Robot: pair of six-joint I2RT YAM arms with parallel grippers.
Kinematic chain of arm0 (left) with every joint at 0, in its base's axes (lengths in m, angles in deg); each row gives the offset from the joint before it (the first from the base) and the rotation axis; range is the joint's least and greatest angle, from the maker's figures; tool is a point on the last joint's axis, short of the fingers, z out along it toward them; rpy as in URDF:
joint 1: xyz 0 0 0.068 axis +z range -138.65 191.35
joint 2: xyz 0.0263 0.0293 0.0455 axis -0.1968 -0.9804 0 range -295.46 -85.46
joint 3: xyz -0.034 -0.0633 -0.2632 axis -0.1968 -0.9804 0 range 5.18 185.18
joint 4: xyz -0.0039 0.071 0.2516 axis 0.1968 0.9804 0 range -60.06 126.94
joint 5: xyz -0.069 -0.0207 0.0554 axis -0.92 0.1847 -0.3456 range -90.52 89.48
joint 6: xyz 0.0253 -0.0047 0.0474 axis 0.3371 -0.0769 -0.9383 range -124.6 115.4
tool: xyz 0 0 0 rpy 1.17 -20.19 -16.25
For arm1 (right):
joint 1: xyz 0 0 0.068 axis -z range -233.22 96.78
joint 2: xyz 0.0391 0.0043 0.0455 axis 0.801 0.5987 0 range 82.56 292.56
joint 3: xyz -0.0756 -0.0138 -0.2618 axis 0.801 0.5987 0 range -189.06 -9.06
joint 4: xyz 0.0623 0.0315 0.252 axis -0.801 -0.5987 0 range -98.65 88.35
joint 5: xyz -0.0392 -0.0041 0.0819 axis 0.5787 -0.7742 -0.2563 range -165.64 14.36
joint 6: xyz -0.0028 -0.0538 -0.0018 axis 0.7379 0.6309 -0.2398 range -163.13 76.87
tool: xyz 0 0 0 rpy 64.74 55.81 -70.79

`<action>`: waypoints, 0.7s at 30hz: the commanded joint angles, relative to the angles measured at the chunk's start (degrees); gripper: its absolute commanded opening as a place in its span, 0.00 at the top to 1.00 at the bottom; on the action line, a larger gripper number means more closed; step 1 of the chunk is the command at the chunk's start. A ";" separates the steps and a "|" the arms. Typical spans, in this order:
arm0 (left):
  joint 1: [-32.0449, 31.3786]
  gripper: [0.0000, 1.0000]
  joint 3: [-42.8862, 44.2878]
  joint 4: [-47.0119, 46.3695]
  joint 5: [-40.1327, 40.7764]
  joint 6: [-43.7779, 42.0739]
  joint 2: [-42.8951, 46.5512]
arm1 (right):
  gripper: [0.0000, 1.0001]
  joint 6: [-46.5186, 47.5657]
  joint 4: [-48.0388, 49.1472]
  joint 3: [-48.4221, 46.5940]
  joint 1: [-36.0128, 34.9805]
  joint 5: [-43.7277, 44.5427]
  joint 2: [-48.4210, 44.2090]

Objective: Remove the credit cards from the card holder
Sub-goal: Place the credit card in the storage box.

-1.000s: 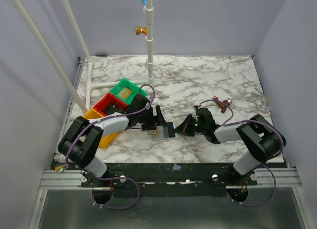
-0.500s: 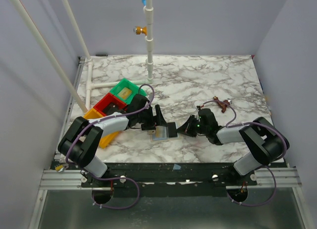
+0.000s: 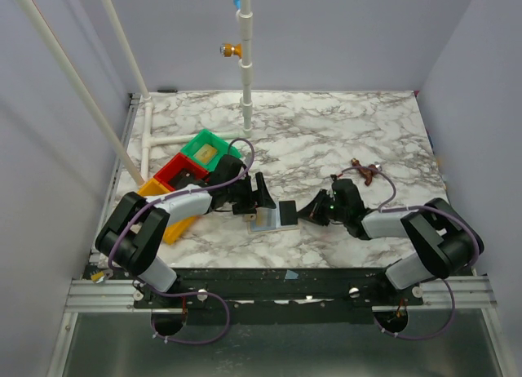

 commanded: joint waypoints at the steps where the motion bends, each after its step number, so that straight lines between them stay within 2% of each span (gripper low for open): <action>1: 0.70 0.15 0.14 4.21 2.15 -2.29 -0.94 | 0.99 1.59 -2.61 0.44 0.65 1.28 -1.70; 14: -0.06 0.15 5.97 10.13 2.62 -5.36 2.21 | 0.99 2.61 -4.66 -2.90 0.63 -2.36 -6.02; 21: -0.32 0.15 9.09 11.48 0.30 -6.55 3.72 | 0.99 2.53 -5.23 -4.12 0.62 -3.48 -8.25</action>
